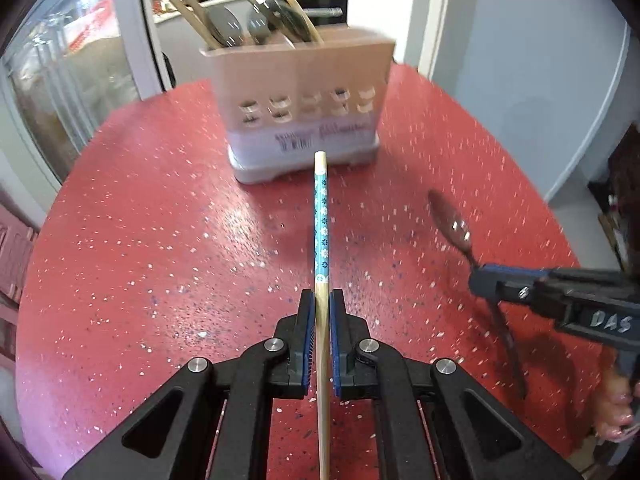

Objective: Organize utensils
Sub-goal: 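Close the left gripper on the chopstick and lift both utensils toward the holder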

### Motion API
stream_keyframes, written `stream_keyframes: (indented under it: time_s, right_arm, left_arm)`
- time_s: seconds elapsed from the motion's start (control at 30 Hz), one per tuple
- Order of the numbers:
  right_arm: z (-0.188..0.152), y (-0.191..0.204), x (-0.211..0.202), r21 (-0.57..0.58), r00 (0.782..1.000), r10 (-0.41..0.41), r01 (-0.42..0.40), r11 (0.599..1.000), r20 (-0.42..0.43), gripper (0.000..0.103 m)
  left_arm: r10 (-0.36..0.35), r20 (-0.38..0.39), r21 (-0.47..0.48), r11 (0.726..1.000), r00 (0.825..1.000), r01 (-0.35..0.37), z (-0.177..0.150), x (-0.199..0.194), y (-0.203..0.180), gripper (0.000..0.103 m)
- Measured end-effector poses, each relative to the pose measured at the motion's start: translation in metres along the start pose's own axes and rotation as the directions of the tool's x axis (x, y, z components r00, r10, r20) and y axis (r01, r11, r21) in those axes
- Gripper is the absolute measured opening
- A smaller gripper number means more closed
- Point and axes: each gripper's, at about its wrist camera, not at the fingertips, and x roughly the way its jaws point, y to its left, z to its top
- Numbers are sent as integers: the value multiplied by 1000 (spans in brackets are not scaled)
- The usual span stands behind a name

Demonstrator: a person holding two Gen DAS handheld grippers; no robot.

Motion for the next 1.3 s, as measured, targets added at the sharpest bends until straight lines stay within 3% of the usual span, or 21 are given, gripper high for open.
stream_keyframes:
  time_s: [0.4,0.63,0.97,1.3]
  right_arm:
    - [12,12,-7,-42,1000,20,-19,999,13,13]
    - [31,21,-23,-76,998,43,-39,996,48,13]
    - [84,46,-51,-165,990,57,-35,986,132,13]
    - [153,67,-51,-202,978,72,-31,979,197,13]
  left_arm:
    - [-16,125,-94,995,992,28,11,-33,14,35]
    - [-25,202,-160,985,979,58,30,-52,29,35]
    - [-25,325,-239,965,945,108,89,-77,66,35]
    - [-21,409,-262,955,912,139,158,-71,84,35]
